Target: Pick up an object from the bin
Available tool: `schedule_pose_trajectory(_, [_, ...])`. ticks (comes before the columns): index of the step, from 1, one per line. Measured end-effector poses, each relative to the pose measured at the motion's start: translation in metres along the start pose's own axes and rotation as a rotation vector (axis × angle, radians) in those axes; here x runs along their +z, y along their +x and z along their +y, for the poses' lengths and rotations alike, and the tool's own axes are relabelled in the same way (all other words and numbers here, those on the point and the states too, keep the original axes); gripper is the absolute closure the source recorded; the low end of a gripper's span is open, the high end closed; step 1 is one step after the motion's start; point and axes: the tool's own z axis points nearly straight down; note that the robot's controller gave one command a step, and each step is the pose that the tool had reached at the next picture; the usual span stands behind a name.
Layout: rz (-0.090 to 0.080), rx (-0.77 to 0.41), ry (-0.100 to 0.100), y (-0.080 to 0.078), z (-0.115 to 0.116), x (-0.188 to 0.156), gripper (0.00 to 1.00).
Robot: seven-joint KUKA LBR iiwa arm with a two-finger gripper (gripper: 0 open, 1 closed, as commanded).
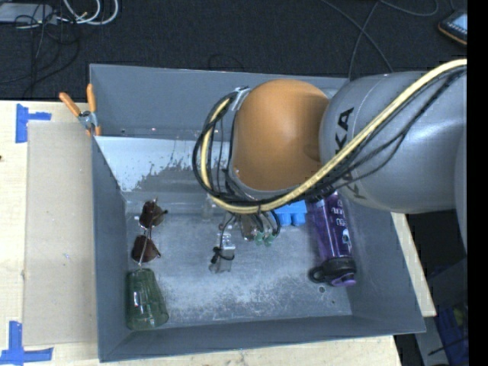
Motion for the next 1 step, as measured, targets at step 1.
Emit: schedule_pose_trajectory(1, [-0.007,0.005,-0.001,-0.0018,-0.001,-0.0038,0.0])
